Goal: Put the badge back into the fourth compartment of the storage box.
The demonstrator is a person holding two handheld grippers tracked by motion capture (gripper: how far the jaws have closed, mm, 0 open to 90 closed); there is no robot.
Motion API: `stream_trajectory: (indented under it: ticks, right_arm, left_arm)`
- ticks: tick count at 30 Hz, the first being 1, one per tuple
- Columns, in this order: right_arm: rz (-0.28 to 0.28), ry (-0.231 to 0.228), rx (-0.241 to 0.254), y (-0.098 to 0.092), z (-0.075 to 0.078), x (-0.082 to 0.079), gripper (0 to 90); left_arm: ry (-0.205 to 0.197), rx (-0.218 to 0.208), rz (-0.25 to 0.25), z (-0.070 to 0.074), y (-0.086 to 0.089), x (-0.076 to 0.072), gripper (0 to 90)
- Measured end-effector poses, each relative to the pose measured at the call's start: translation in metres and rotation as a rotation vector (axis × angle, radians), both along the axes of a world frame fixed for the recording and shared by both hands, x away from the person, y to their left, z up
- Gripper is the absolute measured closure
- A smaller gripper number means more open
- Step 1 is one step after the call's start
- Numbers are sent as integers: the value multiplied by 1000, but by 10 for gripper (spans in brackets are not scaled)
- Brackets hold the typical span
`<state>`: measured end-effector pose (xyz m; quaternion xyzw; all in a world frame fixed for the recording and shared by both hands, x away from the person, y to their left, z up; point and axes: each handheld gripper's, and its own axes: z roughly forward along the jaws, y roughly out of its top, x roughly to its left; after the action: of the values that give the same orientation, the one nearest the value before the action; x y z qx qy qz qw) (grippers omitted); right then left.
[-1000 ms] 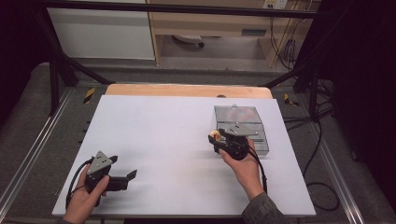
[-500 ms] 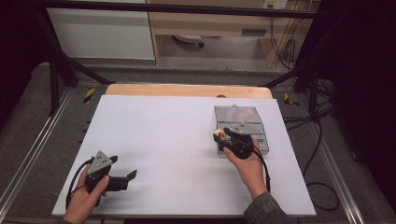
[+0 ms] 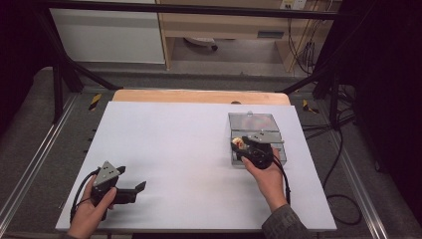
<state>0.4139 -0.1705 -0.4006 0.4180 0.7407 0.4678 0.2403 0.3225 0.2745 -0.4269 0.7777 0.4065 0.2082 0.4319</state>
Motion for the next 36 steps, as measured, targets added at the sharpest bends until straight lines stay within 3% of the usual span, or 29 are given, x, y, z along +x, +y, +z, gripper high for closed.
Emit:
stream_trajectory:
  ticks: [36]
  right_arm:
    - [-26,56,-22,-7,-11,5,470]
  left_arm:
    - [5,0,-5,-1,-1,0,63]
